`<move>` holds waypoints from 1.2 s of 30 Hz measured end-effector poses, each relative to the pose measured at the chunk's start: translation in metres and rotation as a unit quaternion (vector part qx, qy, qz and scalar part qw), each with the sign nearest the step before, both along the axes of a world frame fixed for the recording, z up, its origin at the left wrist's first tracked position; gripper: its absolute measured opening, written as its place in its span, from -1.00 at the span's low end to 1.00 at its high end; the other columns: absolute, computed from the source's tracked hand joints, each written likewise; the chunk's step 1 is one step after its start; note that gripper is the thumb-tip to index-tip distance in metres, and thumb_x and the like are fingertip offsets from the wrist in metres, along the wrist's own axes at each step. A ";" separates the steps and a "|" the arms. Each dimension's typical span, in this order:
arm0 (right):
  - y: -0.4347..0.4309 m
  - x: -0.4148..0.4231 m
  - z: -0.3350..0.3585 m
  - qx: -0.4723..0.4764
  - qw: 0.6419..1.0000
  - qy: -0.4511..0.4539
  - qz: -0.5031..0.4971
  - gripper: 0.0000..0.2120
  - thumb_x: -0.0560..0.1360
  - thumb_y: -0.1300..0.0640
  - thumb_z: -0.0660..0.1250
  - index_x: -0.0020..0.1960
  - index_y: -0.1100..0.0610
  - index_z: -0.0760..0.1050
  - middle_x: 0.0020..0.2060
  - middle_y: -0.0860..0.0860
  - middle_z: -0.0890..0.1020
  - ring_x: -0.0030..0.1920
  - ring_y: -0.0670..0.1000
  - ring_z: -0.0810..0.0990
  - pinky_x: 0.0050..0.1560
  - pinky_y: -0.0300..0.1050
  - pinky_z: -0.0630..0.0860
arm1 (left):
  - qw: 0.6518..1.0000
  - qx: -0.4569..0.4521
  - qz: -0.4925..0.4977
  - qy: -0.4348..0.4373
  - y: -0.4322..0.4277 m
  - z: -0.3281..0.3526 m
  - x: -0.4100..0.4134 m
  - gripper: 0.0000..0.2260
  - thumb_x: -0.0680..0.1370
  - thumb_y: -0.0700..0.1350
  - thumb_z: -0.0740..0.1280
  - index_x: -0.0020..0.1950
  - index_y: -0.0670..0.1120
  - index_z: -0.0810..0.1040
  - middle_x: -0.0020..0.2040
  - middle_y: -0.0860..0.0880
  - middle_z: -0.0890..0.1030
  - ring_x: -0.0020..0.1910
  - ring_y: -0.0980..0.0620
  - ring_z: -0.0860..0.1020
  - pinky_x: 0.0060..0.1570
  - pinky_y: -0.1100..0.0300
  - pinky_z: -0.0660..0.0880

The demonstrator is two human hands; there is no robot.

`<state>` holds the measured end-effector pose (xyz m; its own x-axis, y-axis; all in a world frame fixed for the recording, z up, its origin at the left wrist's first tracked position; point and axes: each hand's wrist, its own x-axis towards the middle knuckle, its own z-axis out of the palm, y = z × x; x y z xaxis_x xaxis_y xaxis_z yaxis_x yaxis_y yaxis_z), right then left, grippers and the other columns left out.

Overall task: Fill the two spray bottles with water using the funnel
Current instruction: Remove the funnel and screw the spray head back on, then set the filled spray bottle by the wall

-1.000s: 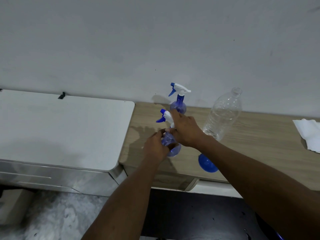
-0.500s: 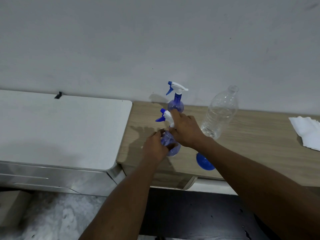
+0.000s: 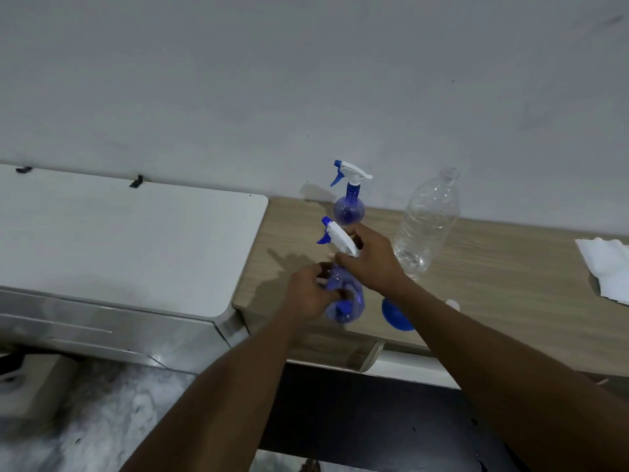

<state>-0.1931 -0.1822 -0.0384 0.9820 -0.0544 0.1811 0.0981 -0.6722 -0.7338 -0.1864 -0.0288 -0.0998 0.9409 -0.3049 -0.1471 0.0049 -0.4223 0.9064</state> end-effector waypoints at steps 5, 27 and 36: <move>-0.009 -0.044 0.009 0.203 0.978 0.037 0.000 -0.76 0.47 0.01 0.46 0.12 -0.02 0.57 -0.06 -0.05 0.66 -0.06 -0.03 0.64 -0.03 -0.09 0.57 | 0.990 -0.001 -0.119 0.077 -0.010 0.029 -0.036 -0.49 0.31 0.05 0.62 0.20 -0.03 0.61 0.03 0.06 0.68 -0.03 0.17 0.65 -0.10 0.31 0.58; -0.056 -0.125 -0.019 0.161 0.970 0.172 -0.052 -0.62 0.53 -0.12 0.31 -0.25 0.15 0.64 -0.31 0.10 0.69 -0.26 0.15 0.64 -0.10 0.06 0.58 | 0.966 0.241 0.037 0.086 0.084 0.027 -0.035 -0.59 0.50 -0.05 0.45 0.32 -0.11 0.56 0.32 -0.10 0.54 0.29 -0.08 0.51 0.31 0.16 0.38; -0.044 -0.098 -0.021 0.105 0.969 0.203 -0.095 -0.65 0.54 -0.08 0.33 -0.23 0.18 0.63 -0.36 0.02 0.70 -0.29 0.03 0.65 -0.09 -0.02 0.57 | 0.972 0.223 0.014 0.075 0.093 0.023 0.009 -0.62 0.51 -0.11 0.38 0.34 -0.07 0.53 0.29 -0.10 0.55 0.22 -0.05 0.53 0.22 0.20 0.43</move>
